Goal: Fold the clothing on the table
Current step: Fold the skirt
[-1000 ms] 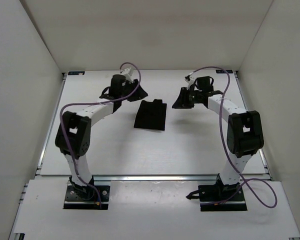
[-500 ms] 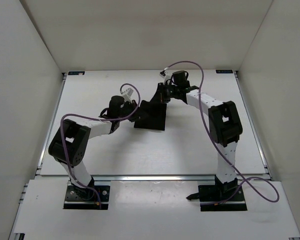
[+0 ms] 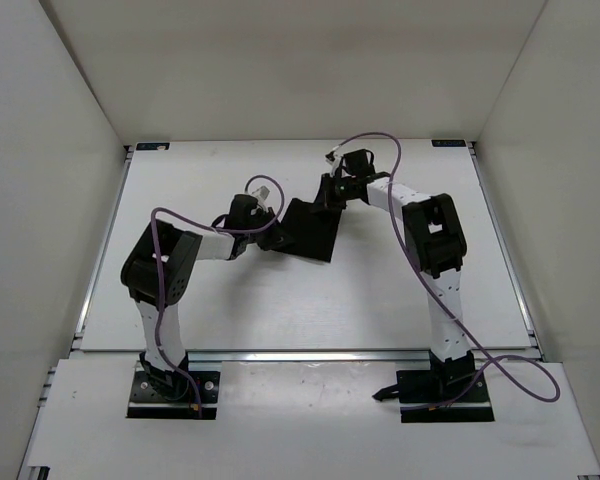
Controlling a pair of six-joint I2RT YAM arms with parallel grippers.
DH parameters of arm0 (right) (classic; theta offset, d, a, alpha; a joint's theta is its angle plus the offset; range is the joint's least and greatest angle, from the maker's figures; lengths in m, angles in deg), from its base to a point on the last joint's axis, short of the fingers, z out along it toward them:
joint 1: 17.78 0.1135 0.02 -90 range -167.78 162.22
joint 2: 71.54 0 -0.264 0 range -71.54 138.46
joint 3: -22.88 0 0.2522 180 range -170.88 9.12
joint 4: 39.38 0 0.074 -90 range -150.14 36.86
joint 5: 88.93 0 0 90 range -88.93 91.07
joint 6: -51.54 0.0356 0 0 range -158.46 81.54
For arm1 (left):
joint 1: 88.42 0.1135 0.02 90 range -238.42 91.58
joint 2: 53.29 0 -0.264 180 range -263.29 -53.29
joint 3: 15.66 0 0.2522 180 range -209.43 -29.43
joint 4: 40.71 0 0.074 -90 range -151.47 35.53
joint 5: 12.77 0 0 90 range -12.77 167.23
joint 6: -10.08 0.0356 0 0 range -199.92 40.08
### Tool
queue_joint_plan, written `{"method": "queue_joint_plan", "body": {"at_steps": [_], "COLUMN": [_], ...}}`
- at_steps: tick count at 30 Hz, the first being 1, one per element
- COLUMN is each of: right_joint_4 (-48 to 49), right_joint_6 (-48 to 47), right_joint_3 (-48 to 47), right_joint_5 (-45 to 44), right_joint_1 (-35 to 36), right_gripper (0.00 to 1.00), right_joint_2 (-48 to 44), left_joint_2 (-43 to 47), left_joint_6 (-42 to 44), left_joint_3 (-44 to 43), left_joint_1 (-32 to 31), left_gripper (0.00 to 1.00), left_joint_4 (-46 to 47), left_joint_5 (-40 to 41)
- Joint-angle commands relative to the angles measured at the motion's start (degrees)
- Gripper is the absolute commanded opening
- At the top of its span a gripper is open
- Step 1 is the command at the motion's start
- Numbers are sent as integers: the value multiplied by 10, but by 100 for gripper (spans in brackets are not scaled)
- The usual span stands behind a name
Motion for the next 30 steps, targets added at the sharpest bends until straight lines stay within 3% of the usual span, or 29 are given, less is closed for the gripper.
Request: {"method": "queue_joint_plan", "body": {"at_steps": [1, 16, 20, 22, 25, 27, 29, 30], "right_joint_4": [11, 177, 210, 180, 57, 23, 6, -5], "right_joint_6": [-6, 52, 58, 30, -40, -63, -69, -67], "right_joint_3": [38, 282, 313, 301, 258, 251, 253, 256], "right_joint_5": [-26, 17, 25, 4, -55, -63, -48, -47], "right_joint_1": [-22, -78, -91, -88, -73, -70, -87, -91], "right_gripper": [0, 0, 0, 0, 0, 0, 1, 7], "right_joint_2": [-23, -121, -194, -226, -269, -294, -312, -320], "left_joint_2": [-2, -31, -21, -23, -35, -47, -52, -48], "left_joint_6": [18, 26, 48, 70, 114, 125, 132, 134], "left_joint_3": [-32, -65, -84, -124, -186, -222, -263, -270], "left_joint_1": [-11, -10, -2, 5, 13, 33, 47, 55], "left_gripper": [0, 0, 0, 0, 0, 1, 8, 18], "left_joint_4": [-51, -114, -126, -147, -241, -265, -283, -293], "left_joint_5": [30, 48, 34, 22, 47, 17, -10, -24]}}
